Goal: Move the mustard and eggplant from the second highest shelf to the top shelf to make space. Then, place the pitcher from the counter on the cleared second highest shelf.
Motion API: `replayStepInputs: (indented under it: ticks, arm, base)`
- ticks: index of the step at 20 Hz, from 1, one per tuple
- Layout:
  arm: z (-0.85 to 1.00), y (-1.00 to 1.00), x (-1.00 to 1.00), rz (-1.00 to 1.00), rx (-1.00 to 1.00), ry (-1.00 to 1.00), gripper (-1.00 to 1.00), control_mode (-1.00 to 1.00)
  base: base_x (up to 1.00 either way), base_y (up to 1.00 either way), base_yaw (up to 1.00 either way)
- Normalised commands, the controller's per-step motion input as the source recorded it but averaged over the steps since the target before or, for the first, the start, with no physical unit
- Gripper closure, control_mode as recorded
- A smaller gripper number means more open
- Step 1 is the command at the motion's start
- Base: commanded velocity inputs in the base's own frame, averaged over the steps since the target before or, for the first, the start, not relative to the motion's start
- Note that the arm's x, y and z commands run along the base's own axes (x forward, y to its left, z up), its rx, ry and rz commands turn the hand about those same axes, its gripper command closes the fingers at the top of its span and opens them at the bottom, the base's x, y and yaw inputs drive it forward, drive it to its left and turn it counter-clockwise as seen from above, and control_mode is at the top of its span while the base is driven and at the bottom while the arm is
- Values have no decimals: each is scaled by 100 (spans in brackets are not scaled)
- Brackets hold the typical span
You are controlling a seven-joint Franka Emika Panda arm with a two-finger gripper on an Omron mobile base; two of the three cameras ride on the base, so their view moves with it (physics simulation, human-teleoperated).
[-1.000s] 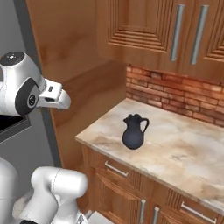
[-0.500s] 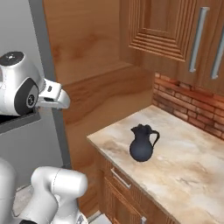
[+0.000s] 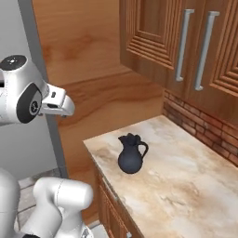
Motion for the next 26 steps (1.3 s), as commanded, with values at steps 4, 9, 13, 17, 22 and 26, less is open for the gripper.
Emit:
replayStepInputs:
  ticks: [4,9,13,17,22,26]
  arm:
    - [0,0,0,0,0,0,-100,100]
    - [0,0,0,0,0,0,-100,100]
    - [0,0,0,0,0,0,-100,100]
    - [0,0,0,0,0,0,-100,100]
    - [0,0,0,0,0,0,-100,100]
    - [0,0,0,0,0,0,-100,100]
  base:
    - [0,-62,21]
    - [0,-43,18]
    - [-12,-51,16]
    - [-25,-53,14]
    - [-31,-48,12]
    - [-31,-38,11]
